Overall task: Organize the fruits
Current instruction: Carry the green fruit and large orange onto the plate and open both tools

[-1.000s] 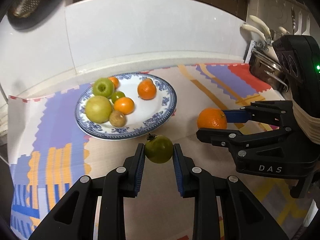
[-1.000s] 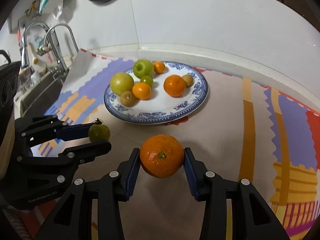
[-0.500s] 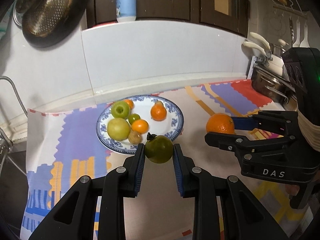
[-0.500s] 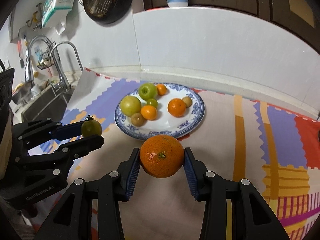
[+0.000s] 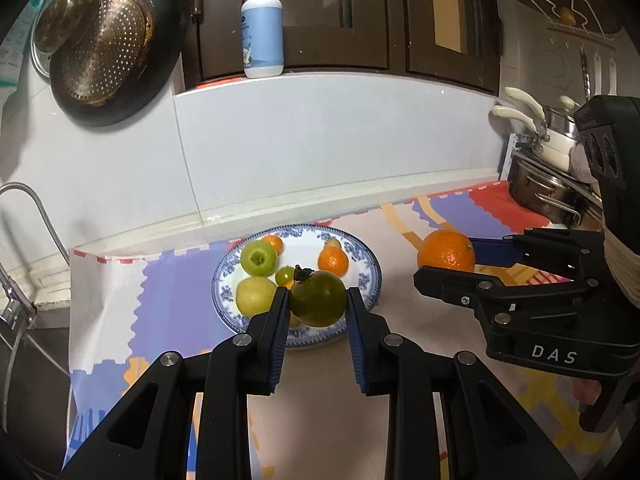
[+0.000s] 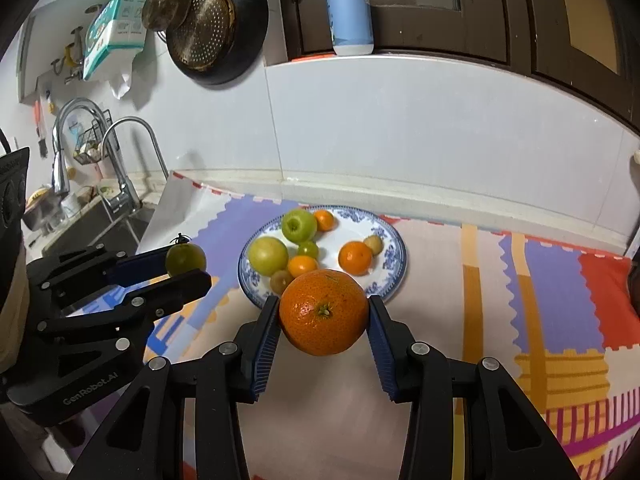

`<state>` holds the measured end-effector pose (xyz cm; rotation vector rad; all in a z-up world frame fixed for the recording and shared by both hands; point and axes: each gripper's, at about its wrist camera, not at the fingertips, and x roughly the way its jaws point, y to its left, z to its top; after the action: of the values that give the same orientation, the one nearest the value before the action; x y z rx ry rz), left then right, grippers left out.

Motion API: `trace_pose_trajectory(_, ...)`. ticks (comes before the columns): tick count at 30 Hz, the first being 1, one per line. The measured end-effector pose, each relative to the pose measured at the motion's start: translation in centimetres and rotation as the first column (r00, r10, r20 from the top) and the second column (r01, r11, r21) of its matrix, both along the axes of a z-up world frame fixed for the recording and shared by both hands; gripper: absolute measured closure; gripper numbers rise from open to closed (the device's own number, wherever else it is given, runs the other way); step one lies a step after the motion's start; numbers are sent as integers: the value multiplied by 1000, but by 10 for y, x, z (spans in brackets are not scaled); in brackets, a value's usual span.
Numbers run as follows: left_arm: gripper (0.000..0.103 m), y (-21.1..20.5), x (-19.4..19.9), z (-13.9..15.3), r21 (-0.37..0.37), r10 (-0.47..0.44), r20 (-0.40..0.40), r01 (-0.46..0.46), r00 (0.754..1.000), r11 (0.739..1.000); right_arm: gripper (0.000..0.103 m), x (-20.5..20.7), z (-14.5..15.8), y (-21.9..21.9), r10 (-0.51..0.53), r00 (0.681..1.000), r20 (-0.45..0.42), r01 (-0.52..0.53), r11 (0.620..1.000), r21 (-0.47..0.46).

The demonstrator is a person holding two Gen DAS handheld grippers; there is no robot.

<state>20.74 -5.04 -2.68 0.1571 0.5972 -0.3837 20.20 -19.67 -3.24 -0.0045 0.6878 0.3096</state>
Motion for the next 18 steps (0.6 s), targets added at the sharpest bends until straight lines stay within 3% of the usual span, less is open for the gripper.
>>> trace_pose_trajectory(18, 75, -6, 53, 9, 18, -6, 6, 6, 1000, 1000, 59, 53, 22, 5, -9, 1000, 25, 8, 1000, 19)
